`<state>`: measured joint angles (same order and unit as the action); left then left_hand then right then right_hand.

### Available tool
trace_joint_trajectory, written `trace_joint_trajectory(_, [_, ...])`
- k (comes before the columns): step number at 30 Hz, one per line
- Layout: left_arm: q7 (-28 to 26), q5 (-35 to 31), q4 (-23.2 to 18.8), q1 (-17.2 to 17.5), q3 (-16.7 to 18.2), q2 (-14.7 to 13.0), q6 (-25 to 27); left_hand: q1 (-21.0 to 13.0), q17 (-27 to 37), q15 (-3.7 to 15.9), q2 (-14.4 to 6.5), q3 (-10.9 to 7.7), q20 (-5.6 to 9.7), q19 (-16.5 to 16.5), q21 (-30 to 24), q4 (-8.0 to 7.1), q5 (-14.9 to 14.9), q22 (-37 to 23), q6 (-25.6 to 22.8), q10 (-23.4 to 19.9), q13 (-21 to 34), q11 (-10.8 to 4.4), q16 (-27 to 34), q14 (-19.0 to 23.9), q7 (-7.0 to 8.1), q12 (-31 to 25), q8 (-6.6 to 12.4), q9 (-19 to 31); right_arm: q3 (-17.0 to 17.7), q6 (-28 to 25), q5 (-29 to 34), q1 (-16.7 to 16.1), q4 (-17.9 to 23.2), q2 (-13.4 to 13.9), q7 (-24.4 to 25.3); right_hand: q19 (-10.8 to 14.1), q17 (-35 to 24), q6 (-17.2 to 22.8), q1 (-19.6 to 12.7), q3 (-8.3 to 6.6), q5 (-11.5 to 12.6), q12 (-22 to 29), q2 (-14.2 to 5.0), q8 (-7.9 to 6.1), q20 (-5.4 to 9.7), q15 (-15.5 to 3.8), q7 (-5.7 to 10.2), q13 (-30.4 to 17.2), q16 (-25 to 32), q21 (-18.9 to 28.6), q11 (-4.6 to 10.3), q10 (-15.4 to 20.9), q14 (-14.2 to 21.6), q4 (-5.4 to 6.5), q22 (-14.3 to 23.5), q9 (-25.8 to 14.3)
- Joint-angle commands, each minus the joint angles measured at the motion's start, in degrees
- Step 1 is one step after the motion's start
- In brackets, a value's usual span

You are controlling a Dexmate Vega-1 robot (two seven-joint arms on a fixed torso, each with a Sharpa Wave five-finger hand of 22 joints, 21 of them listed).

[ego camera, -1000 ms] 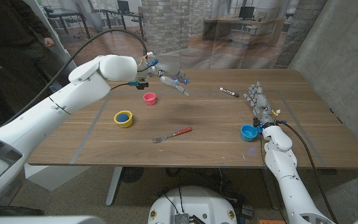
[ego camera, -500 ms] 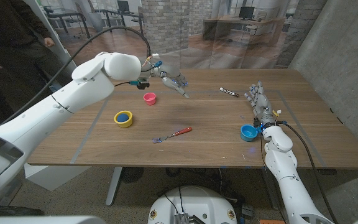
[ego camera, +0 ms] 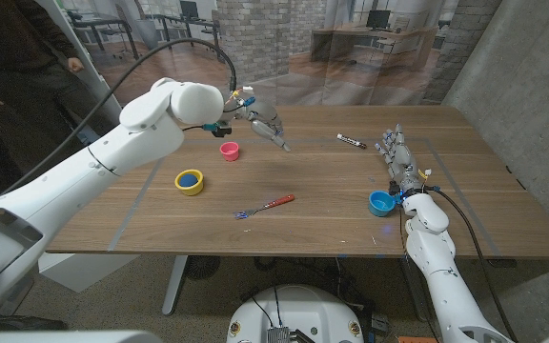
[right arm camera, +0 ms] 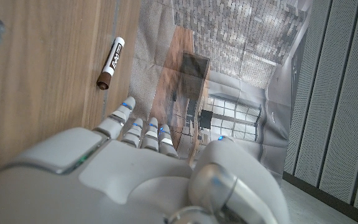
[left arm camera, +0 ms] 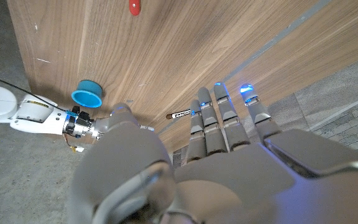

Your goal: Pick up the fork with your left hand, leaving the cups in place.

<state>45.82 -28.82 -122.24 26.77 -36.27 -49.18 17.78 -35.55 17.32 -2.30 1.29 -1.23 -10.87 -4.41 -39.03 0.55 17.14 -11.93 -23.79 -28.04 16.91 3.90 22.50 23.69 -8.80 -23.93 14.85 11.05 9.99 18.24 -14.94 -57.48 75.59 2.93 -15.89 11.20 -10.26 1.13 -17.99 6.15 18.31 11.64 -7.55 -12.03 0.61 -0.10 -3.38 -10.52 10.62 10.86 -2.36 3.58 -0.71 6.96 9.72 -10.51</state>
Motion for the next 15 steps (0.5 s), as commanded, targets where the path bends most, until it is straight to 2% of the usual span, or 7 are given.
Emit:
trace_joint_trajectory(1, [4.54, -6.08, 0.01, -1.6, -2.48, 2.07, 3.75, 0.0, 0.53, 0.0, -0.89, -0.33, -0.43, -0.69, -0.69, -0.29, -0.44, -0.3, -1.61, -1.44, 0.56, 0.0, 1.08, 1.69, -0.68, -0.76, 0.47, 0.17, 0.25, 0.7, -0.44, 0.47, -1.07, 0.22, -0.48, 0.61, -0.1, 0.41, -0.13, 0.33, -0.14, -0.1, 0.45, 0.16, -0.13, 0.18, -0.09, -0.2, 0.09, 0.2, -0.06, 0.44, 0.14, 0.15, 0.12, -0.14])
trace_joint_trajectory(4, [5.92, -6.22, 0.49, -2.28, -2.97, 2.51, 3.46, -0.55, 0.7, -0.07, -1.3, -0.62, -0.52, -0.54, -0.63, -0.06, -0.6, -0.32, -1.6, -1.04, 0.78, 0.06, 1.2, 1.62, -0.71, -0.69, 0.28, 0.17, 0.31, 0.96, -0.64, 0.58, -1.41, 0.18, -0.67, 0.62, -0.1, 0.42, -0.13, 0.35, -0.14, -0.13, 0.46, 0.18, -0.12, 0.16, -0.05, -0.2, 0.09, 0.2, -0.04, 0.4, 0.16, 0.14, 0.12, -0.15])
trace_joint_trajectory(15, [11.16, -5.74, 2.88, -5.22, -5.14, 4.37, 2.19, -1.49, 1.04, 0.1, -0.73, -0.5, -0.43, -0.17, -0.47, 0.67, -1.06, -0.38, -2.55, -1.87, 1.37, -0.16, 1.61, 1.97, -0.44, -1.27, 0.18, 0.18, 0.59, 1.64, -1.05, 0.37, -1.53, 0.15, -0.86, 0.6, -0.09, 0.45, -0.13, 0.42, -0.13, -0.16, 0.51, 0.25, -0.15, 0.14, -0.05, -0.2, 0.07, 0.19, -0.12, 0.45, 0.14, 0.11, 0.12, -0.15])
